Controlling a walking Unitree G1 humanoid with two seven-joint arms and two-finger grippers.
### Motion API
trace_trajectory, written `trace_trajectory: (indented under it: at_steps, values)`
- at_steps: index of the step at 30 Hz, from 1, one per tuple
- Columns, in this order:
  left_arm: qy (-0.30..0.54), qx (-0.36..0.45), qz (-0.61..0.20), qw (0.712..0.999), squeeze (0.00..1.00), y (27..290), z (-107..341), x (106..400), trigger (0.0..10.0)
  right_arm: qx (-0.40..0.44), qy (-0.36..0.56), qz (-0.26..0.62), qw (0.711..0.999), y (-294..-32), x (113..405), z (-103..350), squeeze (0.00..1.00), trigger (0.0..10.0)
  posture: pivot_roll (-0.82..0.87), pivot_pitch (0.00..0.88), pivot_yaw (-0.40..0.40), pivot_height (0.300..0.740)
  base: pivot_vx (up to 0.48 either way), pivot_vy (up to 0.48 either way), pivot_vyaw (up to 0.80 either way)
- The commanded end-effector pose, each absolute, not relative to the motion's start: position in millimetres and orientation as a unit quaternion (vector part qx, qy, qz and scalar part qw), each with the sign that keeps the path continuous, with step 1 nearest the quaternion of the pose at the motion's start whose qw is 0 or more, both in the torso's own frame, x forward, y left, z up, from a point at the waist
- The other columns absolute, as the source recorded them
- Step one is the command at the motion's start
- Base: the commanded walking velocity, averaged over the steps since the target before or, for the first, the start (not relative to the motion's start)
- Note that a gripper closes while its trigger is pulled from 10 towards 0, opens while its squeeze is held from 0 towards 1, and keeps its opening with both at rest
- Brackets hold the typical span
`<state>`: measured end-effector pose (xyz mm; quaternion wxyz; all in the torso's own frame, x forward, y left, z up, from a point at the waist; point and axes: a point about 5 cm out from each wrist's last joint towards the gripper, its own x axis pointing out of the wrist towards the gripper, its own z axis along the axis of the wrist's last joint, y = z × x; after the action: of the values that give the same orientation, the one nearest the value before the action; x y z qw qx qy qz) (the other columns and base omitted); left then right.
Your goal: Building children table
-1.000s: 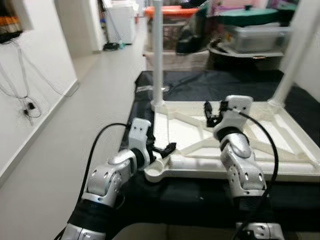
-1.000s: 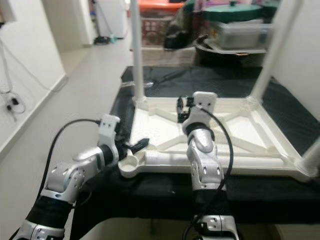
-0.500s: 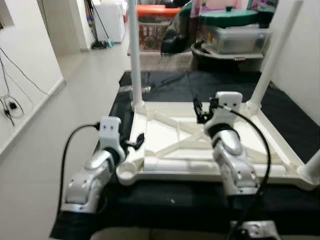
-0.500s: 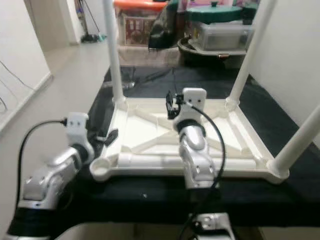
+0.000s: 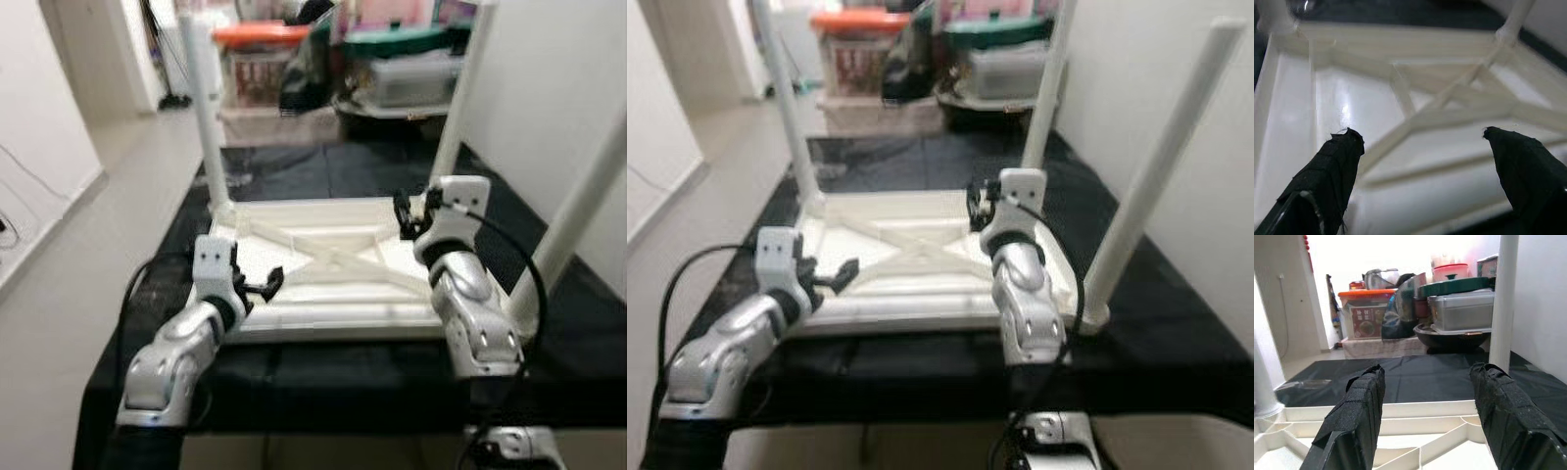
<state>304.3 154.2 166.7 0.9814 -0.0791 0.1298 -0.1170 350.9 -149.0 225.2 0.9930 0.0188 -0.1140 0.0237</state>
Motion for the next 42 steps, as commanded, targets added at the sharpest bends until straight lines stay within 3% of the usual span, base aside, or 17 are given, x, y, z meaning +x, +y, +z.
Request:
trace_trajectory:
  at_steps: [1, 9, 12, 19, 27, 42]
  values:
    - [0.172, -0.084, -0.115, 0.975, 0.00, 167, 159, 298, 10.0, 0.022, -0.104, 0.030, 0.994, -146, 350, 222, 0.00, 10.0, 0.06, 0.000, -0.029, 0.740, 0.000, 0.000, 0.00]
    - [0.211, -0.090, -0.096, 0.969, 0.00, 192, 156, 291, 10.0, 0.020, -0.097, 0.033, 0.994, -146, 350, 219, 0.00, 10.0, 0.06, 0.003, -0.031, 0.740, 0.000, 0.000, 0.00]
    - [0.216, -0.132, -0.102, 0.962, 0.00, 200, 153, 290, 10.0, 0.020, -0.098, 0.035, 0.994, -145, 348, 219, 0.00, 10.0, 0.05, 0.004, -0.027, 0.740, 0.000, 0.000, 0.00]
    - [0.197, -0.167, -0.153, 0.954, 0.00, 178, 158, 293, 10.0, 0.017, -0.099, 0.036, 0.994, -145, 347, 220, 0.00, 10.0, 0.05, 0.007, -0.027, 0.740, 0.000, 0.000, 0.00]
    - [0.240, -0.171, -0.183, 0.938, 0.00, 154, 136, 290, 10.0, 0.011, -0.100, 0.035, 0.994, -149, 346, 222, 0.00, 10.0, 0.03, 0.007, -0.022, 0.740, 0.000, 0.000, 0.00]
    - [0.192, -0.129, -0.167, 0.958, 0.00, 171, 159, 304, 10.0, 0.011, -0.092, 0.038, 0.995, -148, 347, 220, 0.00, 10.0, 0.04, 0.014, -0.036, 0.740, 0.000, 0.000, 0.00]
